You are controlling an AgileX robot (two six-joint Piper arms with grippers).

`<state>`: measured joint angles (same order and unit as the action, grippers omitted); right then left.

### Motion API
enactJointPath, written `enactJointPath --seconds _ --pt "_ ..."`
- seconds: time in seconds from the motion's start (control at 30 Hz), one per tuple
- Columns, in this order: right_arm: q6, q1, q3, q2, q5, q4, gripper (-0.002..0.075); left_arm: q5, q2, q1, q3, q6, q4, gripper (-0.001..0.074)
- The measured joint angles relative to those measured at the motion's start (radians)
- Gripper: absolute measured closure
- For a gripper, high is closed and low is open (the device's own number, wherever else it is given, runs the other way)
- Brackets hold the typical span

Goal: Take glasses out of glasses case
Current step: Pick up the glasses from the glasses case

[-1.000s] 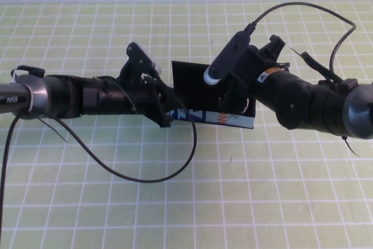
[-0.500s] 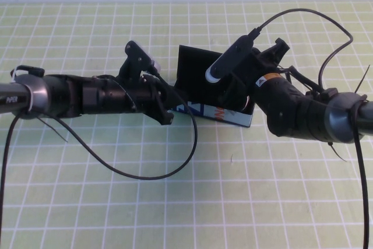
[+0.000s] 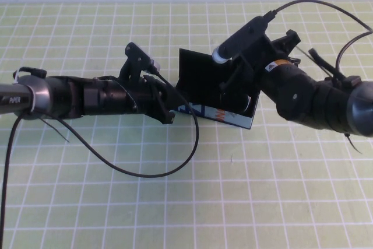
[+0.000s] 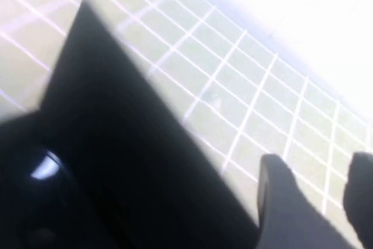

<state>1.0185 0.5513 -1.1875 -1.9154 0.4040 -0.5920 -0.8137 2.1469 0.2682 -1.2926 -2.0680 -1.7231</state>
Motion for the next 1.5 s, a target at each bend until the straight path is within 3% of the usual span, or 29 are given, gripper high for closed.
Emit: enactJointPath --seconds 0.23,0.37,0.5,0.77,1.07,1.5 --pt "-0.009 0.0 0.001 0.156 -0.309 -0.144 0.0518 0.0 0.0 0.0 0.0 0.005 0.0 0.0739" --pt "-0.012 0.0 0.001 0.195 -0.497 -0.229 0.0636 0.0 0.0 0.0 0.0 0.005 0.0 0.0739" --pt "-0.025 0.0 0.004 0.17 -0.555 -0.285 0.0722 0.002 0.0 0.0 0.0 0.008 0.0 0.0739" --pt "-0.128 0.0 0.008 0.082 -0.717 -0.287 0.0741 0.002 0.0 0.0 0.0 0.012 0.0 0.0739" --pt "-0.261 0.0 0.007 0.027 -0.64 -0.197 0.0742 0.004 0.0 0.0 0.0 0.012 0.0 0.0739" --pt "-0.277 0.0 0.007 0.018 -0.476 -0.189 0.0742 0.004 0.0 0.0 0.0 0.014 0.0 0.0739"
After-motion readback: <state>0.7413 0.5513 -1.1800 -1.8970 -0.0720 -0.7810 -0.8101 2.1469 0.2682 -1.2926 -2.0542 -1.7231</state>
